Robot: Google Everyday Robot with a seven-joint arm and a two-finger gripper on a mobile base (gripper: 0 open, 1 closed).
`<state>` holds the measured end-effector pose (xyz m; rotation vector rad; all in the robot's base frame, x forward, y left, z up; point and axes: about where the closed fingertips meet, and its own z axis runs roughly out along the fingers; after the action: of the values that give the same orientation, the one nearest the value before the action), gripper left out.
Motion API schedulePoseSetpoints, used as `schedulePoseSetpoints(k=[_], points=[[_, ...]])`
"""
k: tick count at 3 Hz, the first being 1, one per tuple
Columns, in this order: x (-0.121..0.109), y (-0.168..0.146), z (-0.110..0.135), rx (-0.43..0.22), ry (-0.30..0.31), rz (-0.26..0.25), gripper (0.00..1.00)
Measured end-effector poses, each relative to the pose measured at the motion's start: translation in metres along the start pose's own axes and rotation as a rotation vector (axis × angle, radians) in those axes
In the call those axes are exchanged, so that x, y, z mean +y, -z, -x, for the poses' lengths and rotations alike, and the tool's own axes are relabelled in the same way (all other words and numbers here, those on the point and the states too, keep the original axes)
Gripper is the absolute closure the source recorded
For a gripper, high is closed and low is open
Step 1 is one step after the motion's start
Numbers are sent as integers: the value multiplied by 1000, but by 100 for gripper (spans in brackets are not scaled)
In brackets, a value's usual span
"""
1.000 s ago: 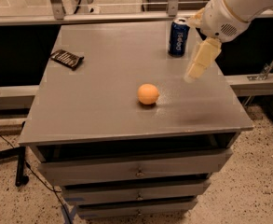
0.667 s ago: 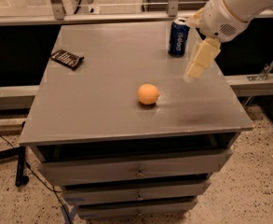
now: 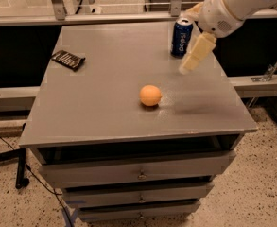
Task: Move rxbar chocolate near orange
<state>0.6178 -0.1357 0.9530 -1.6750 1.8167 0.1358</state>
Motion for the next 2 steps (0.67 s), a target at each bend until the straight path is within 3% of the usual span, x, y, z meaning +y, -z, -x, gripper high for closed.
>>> schedulePoseSetpoints(k=[1,2], points=[[-44,-36,26,-119,27,-17,0],[-72,-73,71,-231,38,3,0]])
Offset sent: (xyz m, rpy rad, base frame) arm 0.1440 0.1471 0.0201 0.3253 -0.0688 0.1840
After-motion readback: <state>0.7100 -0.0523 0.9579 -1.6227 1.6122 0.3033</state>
